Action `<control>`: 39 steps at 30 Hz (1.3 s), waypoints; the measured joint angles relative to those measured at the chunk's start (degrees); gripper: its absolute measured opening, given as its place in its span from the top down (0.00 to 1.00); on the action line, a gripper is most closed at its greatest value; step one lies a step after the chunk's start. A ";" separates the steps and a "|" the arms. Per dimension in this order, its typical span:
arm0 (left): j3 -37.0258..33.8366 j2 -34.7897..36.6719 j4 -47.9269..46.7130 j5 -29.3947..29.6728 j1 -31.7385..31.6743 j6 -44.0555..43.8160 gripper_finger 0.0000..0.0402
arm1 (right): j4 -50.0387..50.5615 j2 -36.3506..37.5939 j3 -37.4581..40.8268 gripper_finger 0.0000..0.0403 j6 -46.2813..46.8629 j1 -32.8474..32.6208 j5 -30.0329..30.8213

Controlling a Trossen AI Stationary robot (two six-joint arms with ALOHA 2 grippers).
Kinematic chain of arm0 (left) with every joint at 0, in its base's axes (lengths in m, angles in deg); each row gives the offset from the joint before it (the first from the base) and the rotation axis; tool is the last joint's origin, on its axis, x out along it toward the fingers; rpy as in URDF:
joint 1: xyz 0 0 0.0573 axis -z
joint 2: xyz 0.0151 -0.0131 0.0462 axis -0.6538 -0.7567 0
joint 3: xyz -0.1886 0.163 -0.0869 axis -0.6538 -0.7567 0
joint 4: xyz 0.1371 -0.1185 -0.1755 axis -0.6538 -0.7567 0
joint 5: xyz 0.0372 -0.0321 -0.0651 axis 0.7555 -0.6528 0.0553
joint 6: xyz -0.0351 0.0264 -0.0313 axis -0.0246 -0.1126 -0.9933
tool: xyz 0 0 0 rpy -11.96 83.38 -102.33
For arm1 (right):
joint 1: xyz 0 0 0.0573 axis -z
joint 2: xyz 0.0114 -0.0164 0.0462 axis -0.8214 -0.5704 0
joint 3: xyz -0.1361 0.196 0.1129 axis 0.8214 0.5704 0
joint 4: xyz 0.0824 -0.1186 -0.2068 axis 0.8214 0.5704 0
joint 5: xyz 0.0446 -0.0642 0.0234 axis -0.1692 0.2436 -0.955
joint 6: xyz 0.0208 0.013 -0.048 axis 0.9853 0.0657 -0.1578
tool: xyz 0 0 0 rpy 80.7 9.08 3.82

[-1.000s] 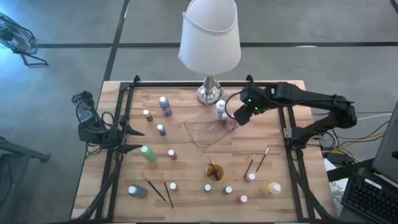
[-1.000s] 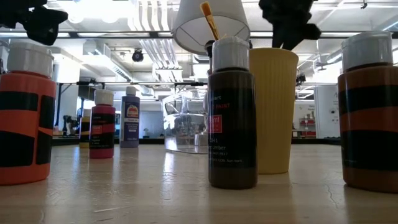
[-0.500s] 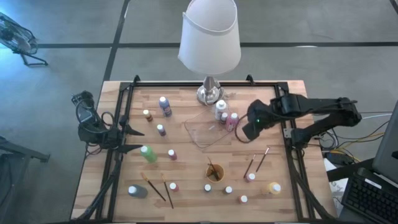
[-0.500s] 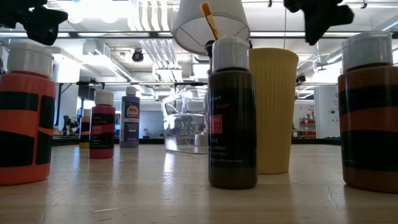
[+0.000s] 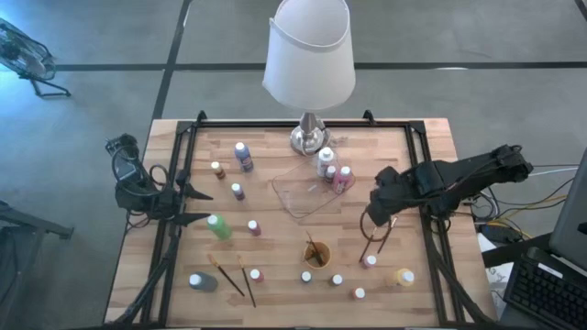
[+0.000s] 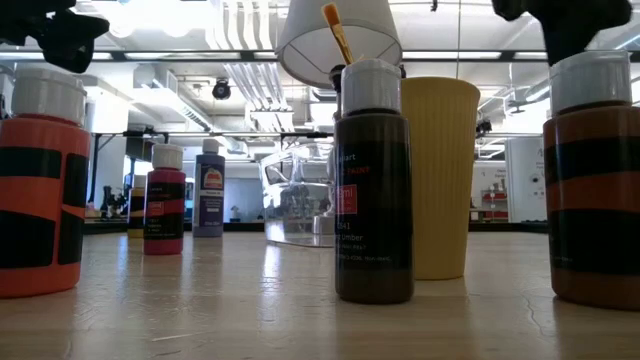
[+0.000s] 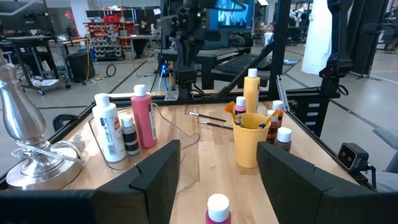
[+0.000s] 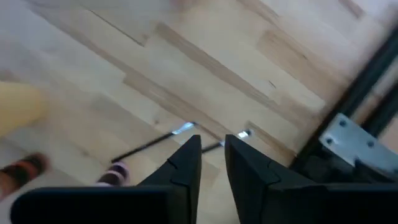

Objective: Pick & Place Paint Supplies
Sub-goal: Put the black paint brush into the yellow cup

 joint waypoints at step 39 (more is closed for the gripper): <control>-0.02 0.02 -0.13 -0.01 0.01 0.00 0.46 | -17.75 10.77 33.58 0.66 27.94 -2.28 -10.51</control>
